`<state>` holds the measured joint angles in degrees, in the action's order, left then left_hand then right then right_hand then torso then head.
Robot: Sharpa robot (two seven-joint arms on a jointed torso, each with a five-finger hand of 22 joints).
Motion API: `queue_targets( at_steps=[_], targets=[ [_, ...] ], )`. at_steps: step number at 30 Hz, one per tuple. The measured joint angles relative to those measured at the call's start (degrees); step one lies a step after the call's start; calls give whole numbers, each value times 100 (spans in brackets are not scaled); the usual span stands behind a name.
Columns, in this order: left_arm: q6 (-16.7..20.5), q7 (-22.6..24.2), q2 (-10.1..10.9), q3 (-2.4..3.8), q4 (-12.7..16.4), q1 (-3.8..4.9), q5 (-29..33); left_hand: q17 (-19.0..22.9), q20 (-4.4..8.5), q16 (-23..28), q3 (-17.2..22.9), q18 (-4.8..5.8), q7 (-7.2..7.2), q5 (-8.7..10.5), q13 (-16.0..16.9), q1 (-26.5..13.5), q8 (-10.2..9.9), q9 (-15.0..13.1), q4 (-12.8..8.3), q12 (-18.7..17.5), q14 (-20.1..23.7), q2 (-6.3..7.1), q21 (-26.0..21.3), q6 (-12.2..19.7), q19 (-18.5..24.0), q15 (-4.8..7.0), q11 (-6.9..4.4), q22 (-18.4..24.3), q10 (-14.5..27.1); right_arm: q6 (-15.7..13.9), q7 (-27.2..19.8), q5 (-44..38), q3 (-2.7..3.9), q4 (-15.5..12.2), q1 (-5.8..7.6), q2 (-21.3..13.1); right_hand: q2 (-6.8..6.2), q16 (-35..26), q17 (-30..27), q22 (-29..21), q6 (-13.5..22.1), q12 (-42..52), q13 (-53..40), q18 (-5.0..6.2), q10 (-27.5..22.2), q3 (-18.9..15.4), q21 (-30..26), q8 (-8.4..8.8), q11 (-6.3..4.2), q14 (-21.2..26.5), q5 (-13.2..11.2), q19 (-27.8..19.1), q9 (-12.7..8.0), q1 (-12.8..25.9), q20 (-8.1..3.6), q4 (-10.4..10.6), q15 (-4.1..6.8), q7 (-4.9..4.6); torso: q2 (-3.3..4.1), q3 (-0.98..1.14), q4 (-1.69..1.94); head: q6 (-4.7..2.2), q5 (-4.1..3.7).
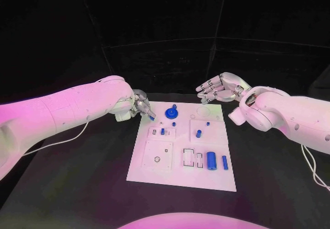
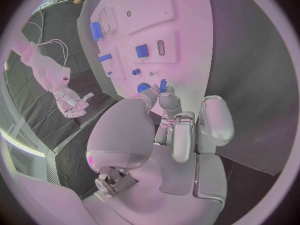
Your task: Assemble the parts on the task board
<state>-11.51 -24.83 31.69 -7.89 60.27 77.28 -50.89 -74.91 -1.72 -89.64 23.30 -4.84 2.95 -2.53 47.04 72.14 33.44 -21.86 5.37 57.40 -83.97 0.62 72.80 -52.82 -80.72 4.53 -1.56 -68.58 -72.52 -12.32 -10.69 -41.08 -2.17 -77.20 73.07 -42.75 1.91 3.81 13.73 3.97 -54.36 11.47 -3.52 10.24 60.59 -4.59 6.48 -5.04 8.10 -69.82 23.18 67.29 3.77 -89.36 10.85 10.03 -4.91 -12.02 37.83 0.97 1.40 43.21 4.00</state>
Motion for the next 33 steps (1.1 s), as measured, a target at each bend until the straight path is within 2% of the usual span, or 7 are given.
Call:
queue_targets(
  at_steps=[4,6,11,19,26,33],
  targets=[
    [251,-25,256,-3,425,-1,62,0,18,0,269,0,0,1,-54,-126,146,0,-33,-11,-19,111,0,0,-18,18,-18,-32,-19,12,16,-5,0,-2,0,-22,-1,0,-10,0,0,0,0,0,0,15,0,0,0,0,22,0,0,-1,0,8,0,0,1,-2,4,-16,4],
    [357,-35,350,-6,602,-6,83,0,37,0,549,0,-21,2,-87,-303,230,0,-92,-12,-19,203,0,21,-37,18,-28,-50,-30,15,20,-7,0,-2,1,-27,-22,0,-18,0,0,0,0,0,0,47,0,0,0,0,22,0,0,-22,0,7,0,0,2,-5,12,-12,12],
    [588,-68,529,-12,949,-65,123,0,38,0,593,0,-21,4,-88,-337,272,0,-87,-12,-19,237,0,21,-38,18,-32,-63,-49,24,28,-10,-1,-4,1,-41,-22,0,-31,0,0,0,0,0,0,63,-23,0,0,0,22,0,0,-22,0,23,0,0,-1,-13,36,11,47],
    [875,-87,674,-23,1274,-184,146,0,38,0,703,0,-20,9,-88,-403,303,0,-120,-12,1,254,22,21,-38,39,-18,-69,-65,31,35,-13,-1,-2,0,-49,-25,0,-71,1,0,-38,0,0,0,147,-29,27,0,21,22,0,0,-20,0,34,-21,0,-19,-18,68,49,66],
    [1132,-81,723,-44,1472,-339,19,0,38,0,789,0,-19,12,-87,-448,308,0,-189,-12,1,300,22,22,-38,39,-20,-81,-83,37,56,-14,-1,-1,0,-57,-84,0,-123,1,0,-63,0,0,0,218,-57,26,0,33,22,0,0,39,0,74,-33,0,-23,-19,69,65,63],
    [1277,-80,739,-99,1542,-417,-253,0,37,0,884,0,-17,-7,-87,-489,341,-1,-253,-12,1,340,22,23,-38,38,-31,-89,-96,37,85,-14,-1,-1,0,-61,-104,0,-157,1,0,-66,0,0,0,288,-77,52,0,42,22,0,0,20,0,76,-42,0,-21,-18,69,75,54]
  ],
)
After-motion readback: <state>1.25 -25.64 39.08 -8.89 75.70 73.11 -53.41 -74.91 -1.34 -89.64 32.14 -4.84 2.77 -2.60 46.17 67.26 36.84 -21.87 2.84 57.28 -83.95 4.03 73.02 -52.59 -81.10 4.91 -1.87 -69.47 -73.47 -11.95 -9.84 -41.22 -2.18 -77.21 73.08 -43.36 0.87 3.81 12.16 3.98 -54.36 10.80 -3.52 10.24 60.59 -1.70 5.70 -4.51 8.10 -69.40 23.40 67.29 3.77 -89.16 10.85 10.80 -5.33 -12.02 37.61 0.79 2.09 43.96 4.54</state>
